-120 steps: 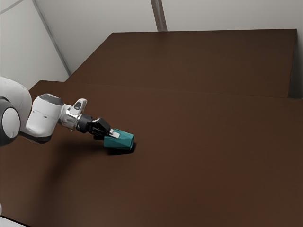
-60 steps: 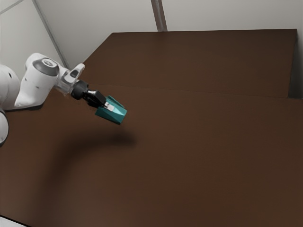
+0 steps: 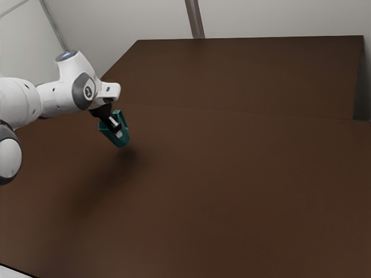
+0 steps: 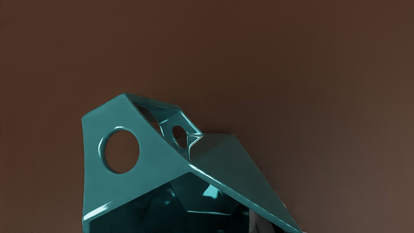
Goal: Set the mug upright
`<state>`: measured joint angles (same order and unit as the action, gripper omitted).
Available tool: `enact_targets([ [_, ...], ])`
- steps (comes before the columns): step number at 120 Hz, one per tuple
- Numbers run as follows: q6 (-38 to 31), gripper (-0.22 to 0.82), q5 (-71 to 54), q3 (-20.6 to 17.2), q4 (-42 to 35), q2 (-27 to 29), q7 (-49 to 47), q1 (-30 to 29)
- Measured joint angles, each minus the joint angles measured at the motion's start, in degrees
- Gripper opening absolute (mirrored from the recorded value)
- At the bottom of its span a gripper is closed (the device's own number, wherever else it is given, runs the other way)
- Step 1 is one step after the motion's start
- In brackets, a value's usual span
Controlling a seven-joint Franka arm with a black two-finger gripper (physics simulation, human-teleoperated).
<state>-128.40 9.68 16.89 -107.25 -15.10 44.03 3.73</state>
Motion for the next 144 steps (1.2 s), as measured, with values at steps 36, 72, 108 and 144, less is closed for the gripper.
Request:
enact_targets([
  [36,4.77,-0.18,-2.20,0.24,-2.10,0.05,-4.90,-0.72],
  [72,7.87,-0.01,-2.32,0.25,-2.26,-1.03,-8.44,-0.49],
  [108,8.51,0.44,-2.17,0.24,-1.73,-0.04,-10.42,-0.37],
  [144,16.19,0.55,-6.00,-0.22,10.57,7.38,-11.73,1.21],
])
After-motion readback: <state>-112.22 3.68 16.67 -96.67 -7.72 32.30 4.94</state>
